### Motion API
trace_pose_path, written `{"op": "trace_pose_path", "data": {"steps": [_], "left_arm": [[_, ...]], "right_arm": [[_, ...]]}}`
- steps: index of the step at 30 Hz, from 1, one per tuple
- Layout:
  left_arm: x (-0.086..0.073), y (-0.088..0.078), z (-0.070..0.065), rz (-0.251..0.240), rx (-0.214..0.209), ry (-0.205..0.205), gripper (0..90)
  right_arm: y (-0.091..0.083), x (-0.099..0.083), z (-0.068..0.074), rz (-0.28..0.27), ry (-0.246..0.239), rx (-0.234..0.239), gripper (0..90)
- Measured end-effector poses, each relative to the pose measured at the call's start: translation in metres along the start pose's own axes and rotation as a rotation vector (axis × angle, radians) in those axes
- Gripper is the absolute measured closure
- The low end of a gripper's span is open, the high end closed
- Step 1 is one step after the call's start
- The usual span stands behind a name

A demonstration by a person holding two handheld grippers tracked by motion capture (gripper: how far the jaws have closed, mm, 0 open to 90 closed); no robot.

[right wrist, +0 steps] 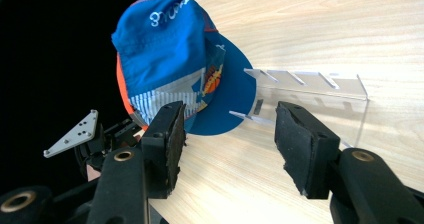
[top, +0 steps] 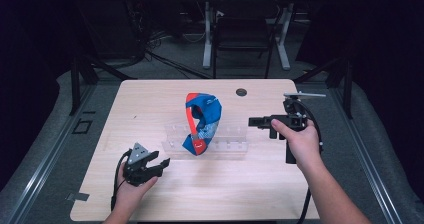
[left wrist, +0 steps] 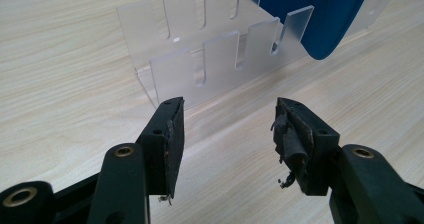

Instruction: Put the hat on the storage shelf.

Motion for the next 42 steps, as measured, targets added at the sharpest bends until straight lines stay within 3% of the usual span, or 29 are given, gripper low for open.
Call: {"op": "trace_pose_path", "data": {"steps": [16, 26, 36, 42], "left_arm": [[-0.005, 0.003, 0.003, 0.012, 0.007, 0.0, 46.7], [-0.008, 0.003, 0.007, 0.013, 0.013, -0.01, 46.7], [-0.009, 0.004, 0.006, 0.02, 0.012, -0.004, 46.7], [-0.009, 0.004, 0.006, 0.021, 0.012, -0.004, 46.7]], "right_arm": [[0.006, -0.019, -0.015, 0.008, 0.003, -0.018, 45.8], [0.019, -0.052, -0.037, -0.016, 0.01, -0.033, 46.0], [0.036, -0.082, -0.056, -0.037, -0.024, -0.086, 46.1], [0.046, -0.097, -0.064, -0.06, -0.028, -0.087, 46.0]]}}
Point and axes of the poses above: each handheld gripper's, and its own axes: y roughly forward along the jaws, x roughly out of its top, z roughly to its left, the point moved 2 cm from there along y, roughly forward along the jaws, and after that the axes turned 15 degrees about z, right-handed, at the moved point
